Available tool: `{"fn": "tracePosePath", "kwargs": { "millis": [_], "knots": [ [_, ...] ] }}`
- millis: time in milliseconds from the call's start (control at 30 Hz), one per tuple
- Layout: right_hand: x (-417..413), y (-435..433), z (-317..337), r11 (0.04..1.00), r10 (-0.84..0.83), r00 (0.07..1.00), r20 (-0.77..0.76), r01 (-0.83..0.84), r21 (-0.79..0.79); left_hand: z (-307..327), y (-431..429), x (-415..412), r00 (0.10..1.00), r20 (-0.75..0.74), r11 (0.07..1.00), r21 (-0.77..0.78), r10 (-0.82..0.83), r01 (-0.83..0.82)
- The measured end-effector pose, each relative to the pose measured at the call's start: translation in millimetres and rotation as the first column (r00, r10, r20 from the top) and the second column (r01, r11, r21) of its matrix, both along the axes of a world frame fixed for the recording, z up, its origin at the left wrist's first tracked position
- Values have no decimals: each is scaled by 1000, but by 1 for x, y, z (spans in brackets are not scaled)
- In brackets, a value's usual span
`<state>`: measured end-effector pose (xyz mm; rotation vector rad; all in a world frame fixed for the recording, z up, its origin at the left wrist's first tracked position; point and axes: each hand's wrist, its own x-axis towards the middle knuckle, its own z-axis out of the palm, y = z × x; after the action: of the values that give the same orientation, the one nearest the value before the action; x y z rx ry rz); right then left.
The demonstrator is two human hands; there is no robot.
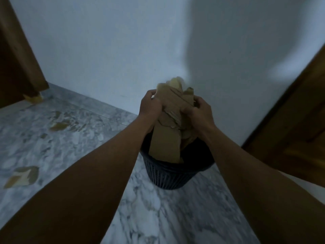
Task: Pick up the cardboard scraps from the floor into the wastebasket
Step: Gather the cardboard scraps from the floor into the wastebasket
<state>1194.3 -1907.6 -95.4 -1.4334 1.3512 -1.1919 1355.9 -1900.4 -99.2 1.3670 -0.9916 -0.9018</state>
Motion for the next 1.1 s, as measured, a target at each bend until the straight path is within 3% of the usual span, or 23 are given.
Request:
{"fn": "tracePosePath", "kwargs": {
  "millis": [167,367,500,600,700,767,867,967,1033,1100],
  "knots": [
    [-8,6,-19,996,-47,998,-37,49,70,-10,14,8,995,96,995,97,-20,11],
    [17,29,0,1000,-4,984,-181,2,-7,-17,60,57,975,132,978,76,182,-193],
    [74,41,3,994,24,962,-270,-52,-97,-51,114,109,925,260,944,107,277,-312],
    [136,55,-20,967,99,939,-331,-169,-190,-103,168,147,825,436,877,144,359,-458],
    [196,74,-66,928,181,909,-374,-285,-242,-179,221,168,688,676,777,273,265,-567],
    [226,88,-103,932,252,879,-404,-333,-142,-228,253,167,689,718,724,427,92,-542],
    [252,95,-174,894,429,739,-520,-432,123,-295,282,158,705,704,642,580,-86,-501],
    [260,95,-248,790,583,423,-694,-497,360,-338,286,153,593,801,668,484,-79,-565],
    [264,91,-292,777,562,267,-783,-494,389,-349,275,165,549,836,661,410,4,-628],
    [270,83,-320,799,504,248,-827,-497,338,-351,261,188,574,815,648,396,79,-651]
  ]
}}
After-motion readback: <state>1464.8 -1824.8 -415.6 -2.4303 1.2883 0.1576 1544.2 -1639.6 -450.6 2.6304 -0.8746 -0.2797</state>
